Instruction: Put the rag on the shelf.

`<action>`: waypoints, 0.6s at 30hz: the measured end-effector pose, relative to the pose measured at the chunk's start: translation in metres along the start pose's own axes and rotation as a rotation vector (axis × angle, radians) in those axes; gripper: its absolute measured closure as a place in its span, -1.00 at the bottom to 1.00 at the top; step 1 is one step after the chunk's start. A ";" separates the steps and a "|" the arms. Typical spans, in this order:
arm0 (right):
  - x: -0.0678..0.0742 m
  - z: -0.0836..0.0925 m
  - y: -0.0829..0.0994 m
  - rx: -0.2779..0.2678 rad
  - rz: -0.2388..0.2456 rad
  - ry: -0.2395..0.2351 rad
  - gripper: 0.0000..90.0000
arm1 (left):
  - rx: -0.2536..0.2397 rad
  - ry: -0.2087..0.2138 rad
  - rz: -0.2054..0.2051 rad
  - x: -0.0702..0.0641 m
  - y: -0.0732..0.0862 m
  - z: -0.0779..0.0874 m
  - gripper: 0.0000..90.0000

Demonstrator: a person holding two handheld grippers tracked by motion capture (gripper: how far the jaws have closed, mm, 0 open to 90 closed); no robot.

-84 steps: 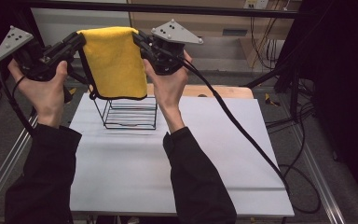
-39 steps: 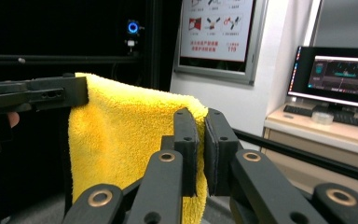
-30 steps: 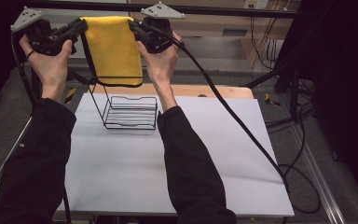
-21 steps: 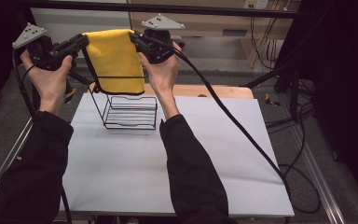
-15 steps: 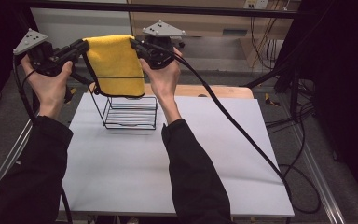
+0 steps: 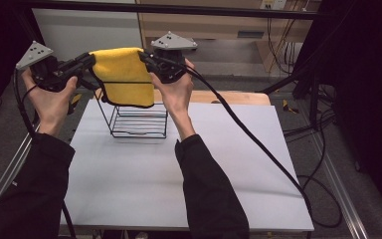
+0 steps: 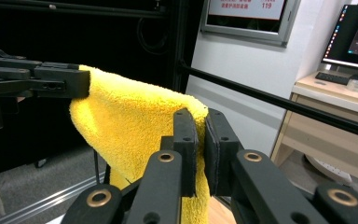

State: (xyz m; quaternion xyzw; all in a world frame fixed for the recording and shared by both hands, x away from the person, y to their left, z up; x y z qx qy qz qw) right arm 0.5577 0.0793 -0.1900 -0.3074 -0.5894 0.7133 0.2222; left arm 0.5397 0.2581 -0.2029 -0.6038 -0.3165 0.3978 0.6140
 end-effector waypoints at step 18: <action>0.016 0.014 0.014 0.010 0.025 -0.048 0.87 | 0.035 0.037 -0.020 -0.006 0.015 0.014 0.77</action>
Point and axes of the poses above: each handheld gripper's, and its own axes: z roughly backward along the jaws, y roughly out of its underside, x roughly to its left, the point moved 9 cm from there along -z, roughly forward along the jaws, and after that the axes turned 5 degrees about z, right-handed, at the moved point
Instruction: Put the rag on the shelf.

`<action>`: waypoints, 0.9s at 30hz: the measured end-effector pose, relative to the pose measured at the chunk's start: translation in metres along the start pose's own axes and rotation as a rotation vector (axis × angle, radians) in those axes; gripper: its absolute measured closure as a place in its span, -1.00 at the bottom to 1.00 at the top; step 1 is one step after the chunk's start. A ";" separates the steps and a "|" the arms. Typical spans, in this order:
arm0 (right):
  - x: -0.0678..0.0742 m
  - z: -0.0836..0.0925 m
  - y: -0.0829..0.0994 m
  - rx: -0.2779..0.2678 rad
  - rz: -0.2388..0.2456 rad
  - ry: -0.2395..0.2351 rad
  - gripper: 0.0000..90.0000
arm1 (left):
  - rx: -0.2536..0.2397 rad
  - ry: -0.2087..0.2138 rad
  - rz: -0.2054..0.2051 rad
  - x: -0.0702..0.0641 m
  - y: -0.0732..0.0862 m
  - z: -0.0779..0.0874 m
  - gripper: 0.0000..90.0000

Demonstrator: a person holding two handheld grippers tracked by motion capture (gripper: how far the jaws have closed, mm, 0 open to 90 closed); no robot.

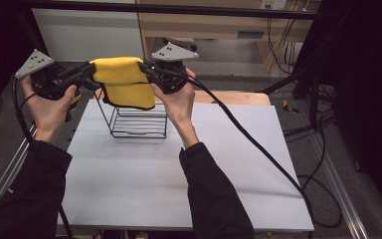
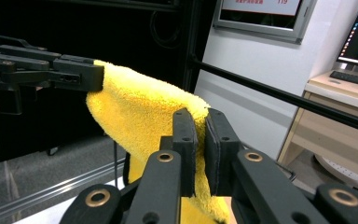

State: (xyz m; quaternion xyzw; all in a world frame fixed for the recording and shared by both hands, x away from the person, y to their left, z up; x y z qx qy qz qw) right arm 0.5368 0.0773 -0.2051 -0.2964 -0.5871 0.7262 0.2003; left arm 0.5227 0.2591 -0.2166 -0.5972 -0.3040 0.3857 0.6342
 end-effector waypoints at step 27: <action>0.029 0.008 0.049 0.146 0.009 -0.125 0.84 | 0.205 0.016 -0.020 -0.009 0.048 0.024 0.61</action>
Point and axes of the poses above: each handheld gripper's, and its own axes: z roughly backward along the jaws, y roughly out of its underside, x roughly to its left, the point moved 9 cm from there along -z, roughly forward along the jaws, and after that the axes turned 5 degrees about z, right-handed, at the moved point
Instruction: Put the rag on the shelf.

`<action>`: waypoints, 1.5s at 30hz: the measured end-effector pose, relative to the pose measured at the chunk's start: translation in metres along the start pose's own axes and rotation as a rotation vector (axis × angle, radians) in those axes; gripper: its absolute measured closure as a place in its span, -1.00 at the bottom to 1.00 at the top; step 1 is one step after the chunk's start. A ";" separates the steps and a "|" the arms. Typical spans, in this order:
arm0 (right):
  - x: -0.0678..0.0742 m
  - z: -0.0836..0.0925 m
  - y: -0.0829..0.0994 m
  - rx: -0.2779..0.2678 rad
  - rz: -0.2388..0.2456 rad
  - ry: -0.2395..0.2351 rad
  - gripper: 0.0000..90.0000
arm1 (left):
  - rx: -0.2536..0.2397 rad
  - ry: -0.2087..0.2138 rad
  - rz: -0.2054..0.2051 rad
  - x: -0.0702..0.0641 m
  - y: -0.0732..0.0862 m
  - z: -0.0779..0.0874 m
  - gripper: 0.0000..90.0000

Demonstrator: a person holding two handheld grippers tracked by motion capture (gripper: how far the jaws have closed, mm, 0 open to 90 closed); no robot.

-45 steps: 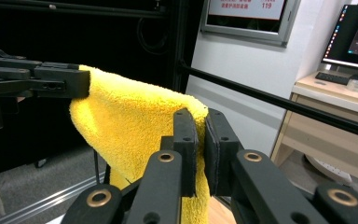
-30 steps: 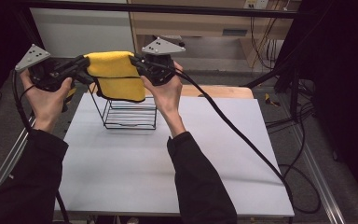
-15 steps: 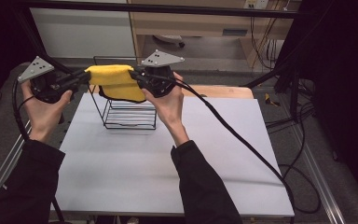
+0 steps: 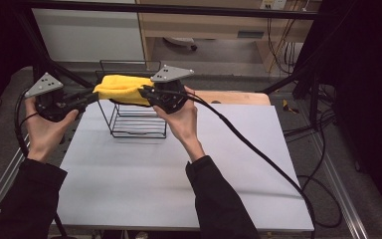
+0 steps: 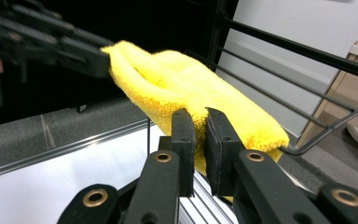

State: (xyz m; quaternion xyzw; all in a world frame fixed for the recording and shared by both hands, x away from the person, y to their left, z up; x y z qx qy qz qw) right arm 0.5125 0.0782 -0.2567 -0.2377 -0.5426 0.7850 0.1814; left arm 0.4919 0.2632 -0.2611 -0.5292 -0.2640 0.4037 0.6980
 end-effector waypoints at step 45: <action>-0.004 -0.027 0.065 0.075 -0.121 -0.020 0.89 | 0.148 0.011 0.038 -0.002 0.042 -0.071 1.00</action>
Point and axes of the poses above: each handheld gripper's, and its own axes: z roughly backward along the jaws, y roughly out of its underside, x roughly to its left, the point moved 9 cm from there along -z, roughly forward along the jaws, and after that the axes turned 5 degrees about z, right-handed, at the moved point
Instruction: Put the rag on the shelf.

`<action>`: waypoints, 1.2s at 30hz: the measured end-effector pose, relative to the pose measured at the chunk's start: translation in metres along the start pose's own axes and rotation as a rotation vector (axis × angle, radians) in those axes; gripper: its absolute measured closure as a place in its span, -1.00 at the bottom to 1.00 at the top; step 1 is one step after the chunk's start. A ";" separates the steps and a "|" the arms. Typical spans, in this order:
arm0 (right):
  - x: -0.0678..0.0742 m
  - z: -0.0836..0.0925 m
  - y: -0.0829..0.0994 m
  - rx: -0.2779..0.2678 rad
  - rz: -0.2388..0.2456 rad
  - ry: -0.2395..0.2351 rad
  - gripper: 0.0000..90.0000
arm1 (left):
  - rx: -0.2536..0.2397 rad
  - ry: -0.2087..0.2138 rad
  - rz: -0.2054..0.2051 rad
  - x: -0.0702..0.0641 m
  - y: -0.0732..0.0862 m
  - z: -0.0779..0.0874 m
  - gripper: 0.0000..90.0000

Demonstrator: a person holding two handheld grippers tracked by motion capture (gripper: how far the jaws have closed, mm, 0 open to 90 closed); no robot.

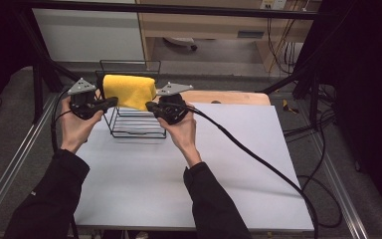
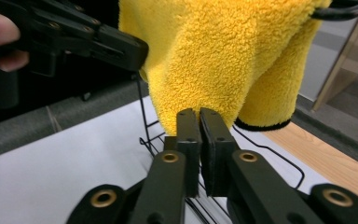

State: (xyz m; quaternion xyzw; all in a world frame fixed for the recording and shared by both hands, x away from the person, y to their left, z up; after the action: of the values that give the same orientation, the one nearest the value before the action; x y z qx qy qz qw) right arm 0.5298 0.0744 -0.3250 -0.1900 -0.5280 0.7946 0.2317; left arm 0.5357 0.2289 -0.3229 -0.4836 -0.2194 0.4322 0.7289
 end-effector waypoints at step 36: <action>-0.066 0.166 0.169 0.123 -0.212 0.116 -0.94 | 0.204 0.101 0.015 -0.041 0.148 -0.012 -0.87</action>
State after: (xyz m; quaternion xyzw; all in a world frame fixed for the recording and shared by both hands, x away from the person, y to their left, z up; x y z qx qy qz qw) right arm 0.4648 -0.1442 -0.4167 -0.1642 -0.4810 0.7844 0.3557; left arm 0.4613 0.2118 -0.4570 -0.4298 -0.1337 0.4329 0.7810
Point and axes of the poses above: each handheld gripper's, and its own axes: z roughly backward along the jaws, y roughly out of its underside, x roughly to its left, the point moved 9 cm from there along -z, roughly forward along the jaws, and after that the axes turned 5 degrees about z, right-handed, at the moved point
